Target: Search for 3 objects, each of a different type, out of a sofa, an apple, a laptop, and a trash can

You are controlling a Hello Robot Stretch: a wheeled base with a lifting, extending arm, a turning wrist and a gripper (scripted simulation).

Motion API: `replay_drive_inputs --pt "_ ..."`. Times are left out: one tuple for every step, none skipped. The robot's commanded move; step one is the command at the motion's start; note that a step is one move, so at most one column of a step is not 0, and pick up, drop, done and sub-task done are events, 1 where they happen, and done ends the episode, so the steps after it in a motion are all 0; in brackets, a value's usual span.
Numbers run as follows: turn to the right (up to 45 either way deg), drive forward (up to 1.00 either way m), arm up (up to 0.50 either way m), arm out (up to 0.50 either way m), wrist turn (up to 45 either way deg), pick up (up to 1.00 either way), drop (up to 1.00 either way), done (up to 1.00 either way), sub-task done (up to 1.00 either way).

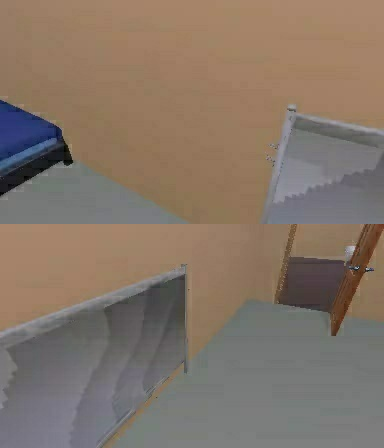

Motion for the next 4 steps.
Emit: replay_drive_inputs --pt "45.0 0.00 0.00 0.00 0.0 0.00 0.00 0.00 0.00" --pt "45.0 0.00 0.00 0.00 0.0 0.00 0.00 0.00 0.00" --pt "24.0 0.00 0.00 0.00 0.0 0.00 0.00 0.00 0.00" --pt "0.0 1.00 0.00 0.00 0.0 0.00 0.00 0.00 0.00"
